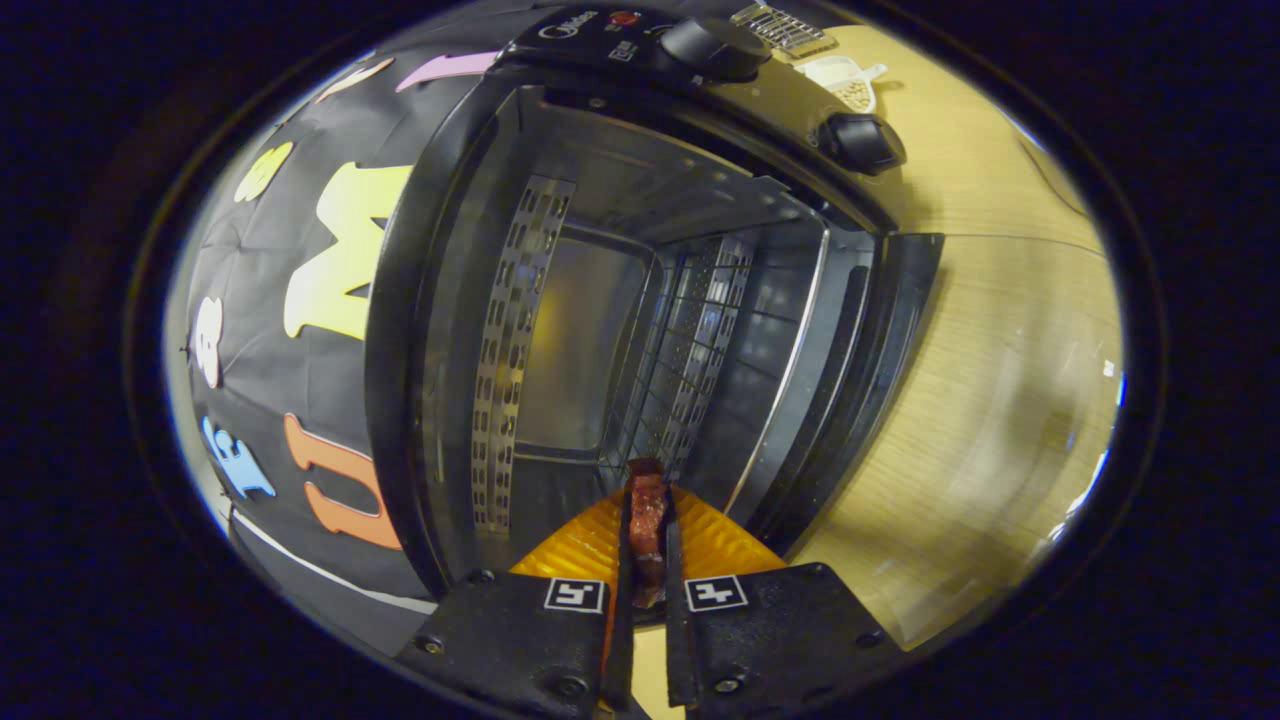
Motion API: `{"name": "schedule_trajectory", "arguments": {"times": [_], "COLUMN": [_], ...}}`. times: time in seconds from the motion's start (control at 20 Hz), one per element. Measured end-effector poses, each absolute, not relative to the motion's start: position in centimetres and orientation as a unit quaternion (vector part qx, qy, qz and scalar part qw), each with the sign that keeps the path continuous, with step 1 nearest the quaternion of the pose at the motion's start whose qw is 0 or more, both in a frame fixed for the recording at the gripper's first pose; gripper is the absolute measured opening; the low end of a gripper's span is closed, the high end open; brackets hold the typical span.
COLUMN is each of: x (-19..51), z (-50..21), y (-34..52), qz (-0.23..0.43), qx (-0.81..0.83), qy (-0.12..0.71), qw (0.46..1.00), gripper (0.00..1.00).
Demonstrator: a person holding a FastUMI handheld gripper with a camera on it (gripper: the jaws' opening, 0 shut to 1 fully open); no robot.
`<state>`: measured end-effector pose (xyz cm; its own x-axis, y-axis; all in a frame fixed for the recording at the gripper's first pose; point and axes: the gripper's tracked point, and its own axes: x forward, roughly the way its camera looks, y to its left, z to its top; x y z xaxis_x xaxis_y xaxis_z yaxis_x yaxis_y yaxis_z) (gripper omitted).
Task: Open the toaster oven, put the food inside, and close the toaster oven door.
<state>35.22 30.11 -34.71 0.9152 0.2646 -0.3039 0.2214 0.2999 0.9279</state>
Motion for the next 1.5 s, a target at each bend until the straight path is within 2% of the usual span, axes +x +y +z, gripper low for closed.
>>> {"name": "schedule_trajectory", "arguments": {"times": [0.2, 0.4, 0.6, 0.65, 0.7, 0.85, 1.5], "x": [36.0, 35.9, 35.5, 35.3, 35.3, 33.9, 22.4], "z": [-35.2, -35.5, -35.3, -34.9, -34.7, -34.6, -31.7], "y": [29.1, 28.1, 26.0, 25.6, 25.2, 24.4, 22.2], "qz": [0.003, -0.017, -0.045, -0.043, -0.036, -0.028, 0.041], "qx": [0.524, 0.397, 0.255, 0.228, 0.208, 0.151, 0.011], "qy": [0.208, 0.214, 0.208, 0.206, 0.206, 0.22, 0.275], "qw": [0.826, 0.892, 0.943, 0.951, 0.956, 0.963, 0.96], "gripper": [0.18, 0.32, 0.5, 0.62, 0.66, 0.89, 0.9]}}
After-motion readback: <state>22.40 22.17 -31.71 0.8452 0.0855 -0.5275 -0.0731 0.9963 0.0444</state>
